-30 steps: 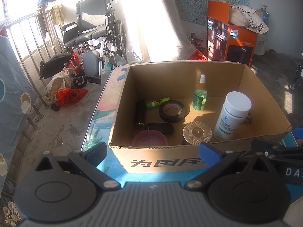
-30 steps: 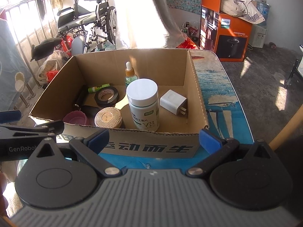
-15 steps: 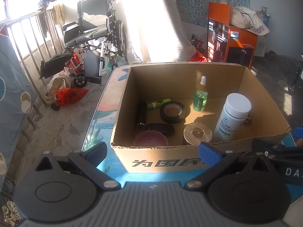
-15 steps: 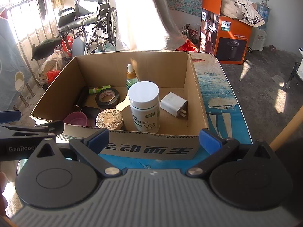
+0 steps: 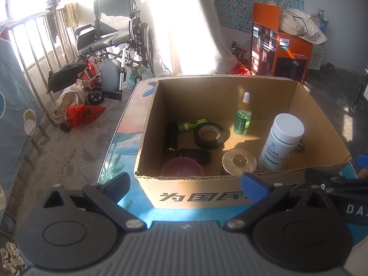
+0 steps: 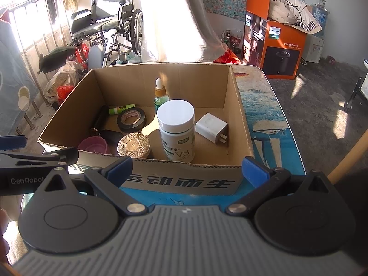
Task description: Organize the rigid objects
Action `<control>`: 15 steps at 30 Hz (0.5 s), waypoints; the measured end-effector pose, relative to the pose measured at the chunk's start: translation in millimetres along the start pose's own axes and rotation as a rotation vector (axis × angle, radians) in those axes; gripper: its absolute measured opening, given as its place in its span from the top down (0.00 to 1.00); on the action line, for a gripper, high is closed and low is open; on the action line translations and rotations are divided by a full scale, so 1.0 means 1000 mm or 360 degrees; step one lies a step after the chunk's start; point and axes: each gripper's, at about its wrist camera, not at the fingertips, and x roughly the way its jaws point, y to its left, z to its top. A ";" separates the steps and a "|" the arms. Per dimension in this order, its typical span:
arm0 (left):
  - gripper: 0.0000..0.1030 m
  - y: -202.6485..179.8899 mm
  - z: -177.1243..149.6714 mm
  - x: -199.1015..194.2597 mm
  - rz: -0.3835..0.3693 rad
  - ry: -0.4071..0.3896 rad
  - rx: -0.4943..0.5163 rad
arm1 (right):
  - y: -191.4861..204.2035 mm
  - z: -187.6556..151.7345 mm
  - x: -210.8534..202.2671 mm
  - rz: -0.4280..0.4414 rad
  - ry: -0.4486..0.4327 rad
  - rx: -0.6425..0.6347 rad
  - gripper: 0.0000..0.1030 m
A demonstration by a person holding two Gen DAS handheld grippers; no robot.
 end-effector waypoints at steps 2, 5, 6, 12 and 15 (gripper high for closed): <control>0.00 0.000 0.000 0.000 0.0002 -0.0002 0.0000 | 0.000 0.000 0.000 0.0001 0.0001 0.0002 0.01; 0.00 0.001 0.000 0.000 0.0001 -0.0001 0.0000 | 0.000 0.000 0.000 0.0000 0.0000 0.0001 0.01; 0.00 0.001 0.000 0.000 0.0000 -0.0001 -0.0001 | 0.000 0.000 0.000 -0.0001 0.0000 0.0000 0.01; 0.00 0.001 0.000 0.000 -0.0001 -0.0002 -0.0001 | 0.000 0.000 0.000 -0.0001 -0.0001 0.0000 0.01; 0.00 0.001 0.000 0.000 -0.0002 -0.0001 -0.0002 | 0.000 0.000 0.000 -0.0001 -0.0001 0.0000 0.01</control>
